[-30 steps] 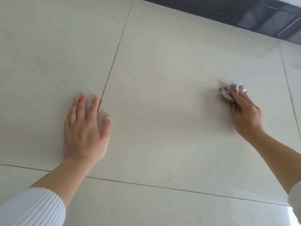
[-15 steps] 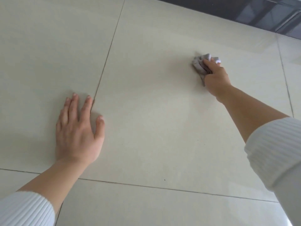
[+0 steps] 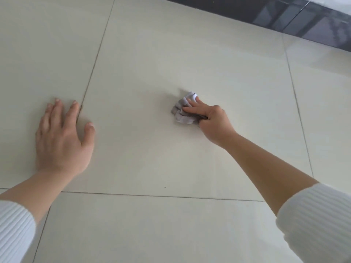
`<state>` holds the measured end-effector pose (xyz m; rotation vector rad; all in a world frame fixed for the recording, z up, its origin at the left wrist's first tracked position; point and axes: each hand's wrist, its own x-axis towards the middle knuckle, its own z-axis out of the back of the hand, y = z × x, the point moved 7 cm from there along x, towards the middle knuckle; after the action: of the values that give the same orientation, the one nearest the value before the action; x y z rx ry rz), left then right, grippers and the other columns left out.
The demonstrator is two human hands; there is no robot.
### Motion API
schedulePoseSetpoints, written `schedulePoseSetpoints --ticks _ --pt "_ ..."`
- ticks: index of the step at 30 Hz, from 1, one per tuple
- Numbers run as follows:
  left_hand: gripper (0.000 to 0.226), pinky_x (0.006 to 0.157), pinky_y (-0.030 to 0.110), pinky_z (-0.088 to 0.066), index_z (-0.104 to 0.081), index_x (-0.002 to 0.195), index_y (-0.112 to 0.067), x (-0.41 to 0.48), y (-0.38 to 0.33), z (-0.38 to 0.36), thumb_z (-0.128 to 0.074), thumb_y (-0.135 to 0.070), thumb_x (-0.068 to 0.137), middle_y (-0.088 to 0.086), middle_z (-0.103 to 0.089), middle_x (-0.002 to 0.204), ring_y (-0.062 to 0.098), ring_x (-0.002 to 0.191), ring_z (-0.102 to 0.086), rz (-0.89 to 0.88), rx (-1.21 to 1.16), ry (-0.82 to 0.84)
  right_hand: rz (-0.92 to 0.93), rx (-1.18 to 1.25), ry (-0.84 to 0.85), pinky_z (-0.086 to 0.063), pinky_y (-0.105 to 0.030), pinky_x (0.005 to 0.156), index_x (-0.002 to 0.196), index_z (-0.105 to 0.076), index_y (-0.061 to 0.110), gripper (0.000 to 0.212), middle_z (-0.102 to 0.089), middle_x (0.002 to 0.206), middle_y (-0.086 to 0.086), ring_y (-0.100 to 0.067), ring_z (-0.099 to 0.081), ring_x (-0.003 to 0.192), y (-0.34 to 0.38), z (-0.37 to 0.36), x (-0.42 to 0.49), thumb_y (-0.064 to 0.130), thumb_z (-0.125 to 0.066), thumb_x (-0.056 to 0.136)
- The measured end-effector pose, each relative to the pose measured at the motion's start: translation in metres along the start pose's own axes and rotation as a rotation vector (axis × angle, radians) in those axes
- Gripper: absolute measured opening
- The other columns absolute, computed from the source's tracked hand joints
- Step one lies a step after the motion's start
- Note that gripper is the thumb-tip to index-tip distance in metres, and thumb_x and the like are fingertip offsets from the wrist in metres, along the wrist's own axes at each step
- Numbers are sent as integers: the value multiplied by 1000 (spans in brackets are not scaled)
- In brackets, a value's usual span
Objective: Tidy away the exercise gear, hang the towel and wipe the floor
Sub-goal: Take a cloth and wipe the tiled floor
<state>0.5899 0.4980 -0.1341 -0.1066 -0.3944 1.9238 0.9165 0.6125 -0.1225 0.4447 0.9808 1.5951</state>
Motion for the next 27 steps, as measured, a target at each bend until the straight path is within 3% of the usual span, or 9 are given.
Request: schedulePoseSetpoints --ticks 4,8,10,13,16,19,22,25,27 --pt "66 114 50 -16 -29 147 -20 -1 2 -4 -32 -49 88 17 -21 157 33 144 -15 2 43 58 87 -10 1 -24 -9 106 114 -71 23 68 -51 141 5 -5 -33 139 10 -27 -61 -19 -36 73" --pt "68 118 48 -3 -15 152 -21 -9 2 -6 -30 -53 94 12 6 160 30 147 5 -44 52 280 242 -69 87 -24 -8 107 112 -73 19 66 -48 133 22 2 -32 137 28 -77 -146 -13 -35 68" --pt "63 118 49 -2 -18 151 -21 -44 2 3 -37 -46 97 11 11 160 32 146 7 -11 22 262 345 -84 189 -26 -14 111 109 -74 20 68 -48 135 22 3 -30 137 39 -109 -199 -15 -37 65" --pt "63 117 50 -12 -27 149 -13 -129 5 20 -32 -45 96 17 -1 159 35 146 -3 -15 -7 193 513 -82 493 -32 -30 113 112 -72 18 62 -54 140 8 -5 -32 140 50 -159 -289 -14 -43 68" --pt "71 117 47 -13 -23 151 -17 -187 19 25 -20 -55 91 15 -2 159 33 146 -4 -134 36 347 424 54 665 -34 -31 111 112 -72 11 50 -60 133 -2 -13 -47 132 57 -182 -333 -12 -44 77" --pt "70 118 43 -8 -12 153 -23 -224 60 50 -23 -59 94 11 6 160 29 147 3 -34 56 384 -8 426 493 -45 -29 102 94 -77 6 52 -73 108 1 -2 -61 112 59 -163 -295 -22 -40 70" --pt "79 120 40 -4 -1 153 -27 -253 114 74 -25 -63 87 10 13 160 24 147 10 129 133 434 -112 499 142 -39 -28 108 102 -75 9 46 -71 109 11 2 -57 115 55 -109 -233 -21 -52 75" --pt "89 119 40 1 13 151 -32 -259 156 86 -21 -73 79 13 19 158 25 146 16 302 179 484 -99 103 -210 -34 -24 105 121 -65 20 50 -57 135 7 -10 -42 135 32 -50 -196 -8 -45 86" --pt "91 118 40 6 20 149 -30 -259 159 83 -19 -73 79 16 23 157 27 145 21 321 182 500 -99 -223 -243 -32 -31 105 131 -55 16 52 -45 145 1 -21 -28 141 11 -44 -187 -5 -38 86"
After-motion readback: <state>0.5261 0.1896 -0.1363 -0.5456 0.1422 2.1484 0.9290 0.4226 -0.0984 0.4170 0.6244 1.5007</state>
